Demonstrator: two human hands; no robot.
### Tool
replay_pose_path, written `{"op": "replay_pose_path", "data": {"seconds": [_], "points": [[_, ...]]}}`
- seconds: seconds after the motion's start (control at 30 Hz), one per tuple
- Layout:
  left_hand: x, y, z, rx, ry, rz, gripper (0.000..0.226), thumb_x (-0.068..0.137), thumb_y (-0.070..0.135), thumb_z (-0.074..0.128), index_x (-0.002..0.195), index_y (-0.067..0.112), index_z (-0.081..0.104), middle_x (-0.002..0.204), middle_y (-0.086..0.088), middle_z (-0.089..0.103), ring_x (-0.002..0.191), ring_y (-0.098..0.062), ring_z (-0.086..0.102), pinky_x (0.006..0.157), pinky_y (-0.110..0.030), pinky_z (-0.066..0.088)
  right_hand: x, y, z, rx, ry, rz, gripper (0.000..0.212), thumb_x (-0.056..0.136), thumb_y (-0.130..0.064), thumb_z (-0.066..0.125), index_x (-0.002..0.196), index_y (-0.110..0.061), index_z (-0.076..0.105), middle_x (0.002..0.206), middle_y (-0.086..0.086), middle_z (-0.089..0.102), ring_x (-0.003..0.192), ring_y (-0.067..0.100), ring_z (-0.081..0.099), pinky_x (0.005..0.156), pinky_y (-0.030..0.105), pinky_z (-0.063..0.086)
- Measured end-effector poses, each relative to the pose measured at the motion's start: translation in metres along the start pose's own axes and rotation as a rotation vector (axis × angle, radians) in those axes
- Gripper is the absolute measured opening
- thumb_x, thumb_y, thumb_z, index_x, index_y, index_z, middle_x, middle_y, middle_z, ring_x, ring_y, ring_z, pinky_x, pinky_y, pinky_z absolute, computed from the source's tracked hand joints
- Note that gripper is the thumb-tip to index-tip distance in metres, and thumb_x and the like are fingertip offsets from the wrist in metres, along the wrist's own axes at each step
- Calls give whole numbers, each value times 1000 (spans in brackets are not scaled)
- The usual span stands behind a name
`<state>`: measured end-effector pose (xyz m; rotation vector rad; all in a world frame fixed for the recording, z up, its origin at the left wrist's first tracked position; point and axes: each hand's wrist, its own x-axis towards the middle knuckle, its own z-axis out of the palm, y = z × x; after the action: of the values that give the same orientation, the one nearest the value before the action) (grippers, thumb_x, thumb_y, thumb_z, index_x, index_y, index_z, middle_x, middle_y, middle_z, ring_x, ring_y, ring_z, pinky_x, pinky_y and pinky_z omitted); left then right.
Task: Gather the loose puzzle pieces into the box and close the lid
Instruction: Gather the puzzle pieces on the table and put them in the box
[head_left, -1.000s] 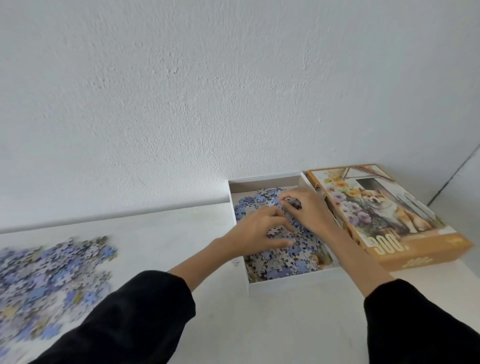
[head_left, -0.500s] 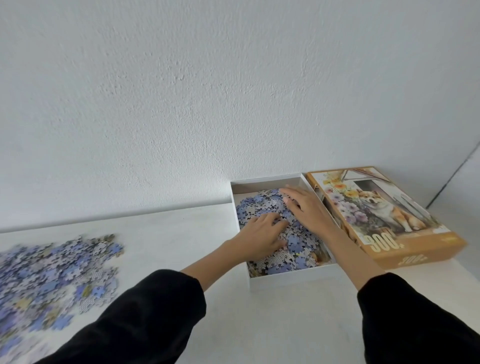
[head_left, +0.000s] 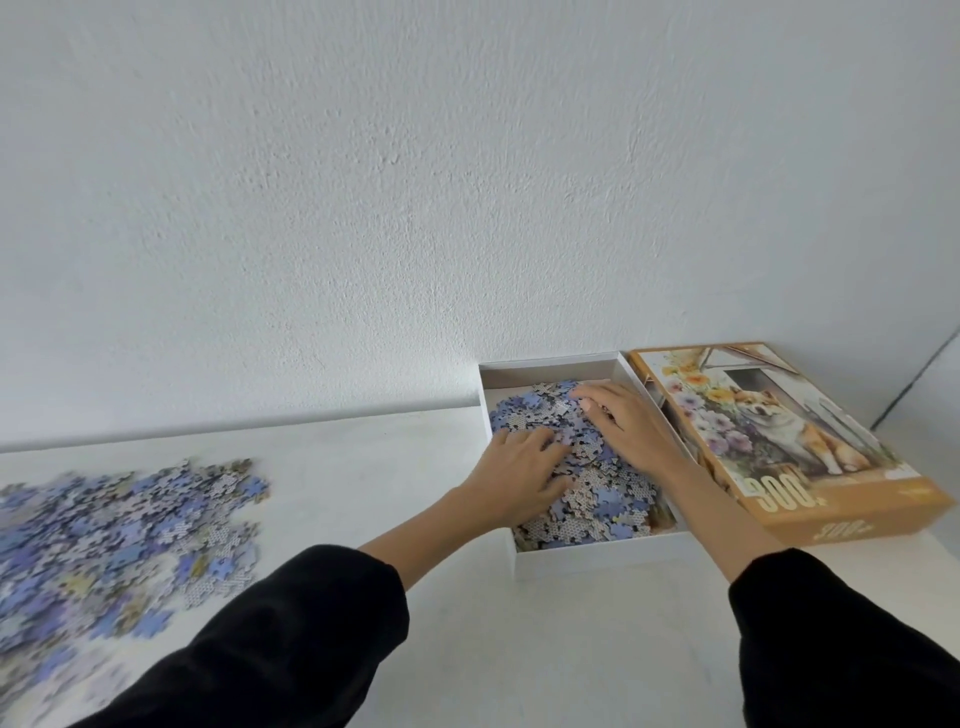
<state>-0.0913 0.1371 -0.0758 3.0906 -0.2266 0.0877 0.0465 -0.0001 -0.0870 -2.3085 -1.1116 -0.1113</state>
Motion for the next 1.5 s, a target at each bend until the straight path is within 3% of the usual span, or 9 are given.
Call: {"op": "replay_pose_path", "data": {"seconds": [0.1,0.23,0.47,0.63,0.8,0.93,1.17,1.33,1.5], "points": [[2,-6,1,33,-31,-20,50,98,46,30,137,16,40,140,-7,39,121,-25,45,103,-38,32,1,-3,1,2,-21,-30,25,97,-19,43,109,-15,64,110,0,63,109,18,52,93,34,39],[7,-9,0,12,-26,-15,46,97,43,35,133,15,44,136,-8,42,114,-25,49,96,-36,36,0,0,1,-55,-13,3,26,97,-19,43,114,-16,62,115,0,60,112,18,49,96,34,36],[-5,-15,-15,-416,96,14,30,97,20,44,122,7,56,128,-8,49,112,-19,50,93,-27,39,-3,-7,-6,71,73,46,25,95,-17,46,114,-17,62,117,0,61,111,14,49,91,25,36],[-27,-33,-35,-502,194,28,25,96,10,45,115,7,61,117,-8,58,98,-21,58,87,-29,44,-5,-34,-7,190,100,62,26,94,-16,49,116,-20,61,118,-2,61,112,13,52,94,28,40],[-58,-51,-51,-551,282,13,22,94,5,48,107,6,66,106,-7,68,98,-15,62,81,-6,39,-7,-80,-3,217,94,-21,26,92,-11,51,116,-15,62,116,0,63,110,16,56,96,35,44],[-95,-64,-61,-565,280,-6,22,93,5,49,103,10,68,102,-3,69,95,-12,62,85,-22,46,-16,-115,0,261,108,-47,27,91,-6,51,115,-10,62,115,3,64,108,17,58,94,27,44],[-179,-105,-61,-554,312,-83,21,92,1,51,100,7,69,99,-3,69,95,-13,64,87,-26,50,-53,-178,38,258,73,-72,32,90,-5,52,121,-10,59,120,5,61,112,17,53,95,26,39],[-257,-154,-37,-490,298,-184,21,91,-1,52,103,6,68,101,0,66,95,-16,64,89,-32,52,-77,-192,80,109,-23,-55,38,92,-14,50,129,-19,50,134,-1,48,126,13,39,100,20,29],[-327,-188,-11,-420,185,-273,22,93,11,53,112,13,65,117,1,61,107,-17,59,91,-26,46,-93,-179,106,-167,-66,112,45,94,-31,46,138,-25,38,151,1,24,139,18,19,112,30,14]]}}
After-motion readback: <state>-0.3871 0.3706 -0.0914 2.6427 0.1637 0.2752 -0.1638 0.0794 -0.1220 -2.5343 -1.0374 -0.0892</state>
